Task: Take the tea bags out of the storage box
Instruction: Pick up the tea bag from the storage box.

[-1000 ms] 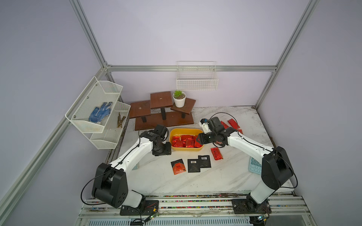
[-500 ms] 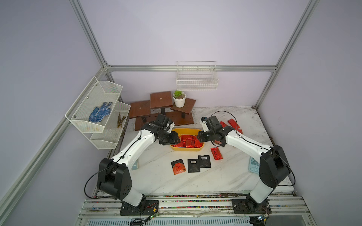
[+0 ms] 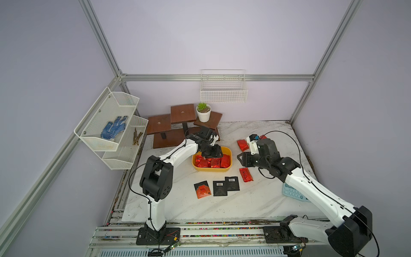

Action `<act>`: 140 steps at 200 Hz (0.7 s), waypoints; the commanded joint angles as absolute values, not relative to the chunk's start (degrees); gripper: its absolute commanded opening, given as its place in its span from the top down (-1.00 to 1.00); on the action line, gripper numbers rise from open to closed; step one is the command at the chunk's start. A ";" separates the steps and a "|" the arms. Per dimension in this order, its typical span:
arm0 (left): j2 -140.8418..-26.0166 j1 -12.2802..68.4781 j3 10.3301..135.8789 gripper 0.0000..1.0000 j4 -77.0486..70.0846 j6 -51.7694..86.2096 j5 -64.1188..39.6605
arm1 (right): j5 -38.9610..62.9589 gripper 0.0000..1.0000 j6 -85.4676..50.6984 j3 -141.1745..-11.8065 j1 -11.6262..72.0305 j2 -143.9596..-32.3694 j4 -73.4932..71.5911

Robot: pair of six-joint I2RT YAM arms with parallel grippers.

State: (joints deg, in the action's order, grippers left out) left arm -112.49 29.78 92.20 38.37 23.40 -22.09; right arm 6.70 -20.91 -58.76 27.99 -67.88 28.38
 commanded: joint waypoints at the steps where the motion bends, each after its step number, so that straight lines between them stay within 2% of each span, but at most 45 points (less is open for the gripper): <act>1: -114.66 31.31 94.29 -0.10 33.23 22.68 -16.85 | 6.24 -0.04 -22.13 -57.07 27.76 -64.29 29.14; 31: -117.60 32.91 94.81 -0.10 31.69 22.80 -11.76 | 6.46 -0.05 -22.15 -56.36 27.68 -61.77 30.58; 86: -121.30 33.85 96.56 -0.05 30.66 23.40 -12.44 | 6.91 -0.05 -22.24 -54.54 27.71 -60.38 30.73; 117: -121.90 34.01 97.16 0.07 29.50 24.25 -14.49 | 6.83 -0.05 -22.10 -53.89 27.68 -60.38 30.43; 140: -122.62 34.18 97.96 0.24 29.16 24.43 -16.54 | 6.37 -0.05 -21.71 -53.57 27.60 -60.49 30.50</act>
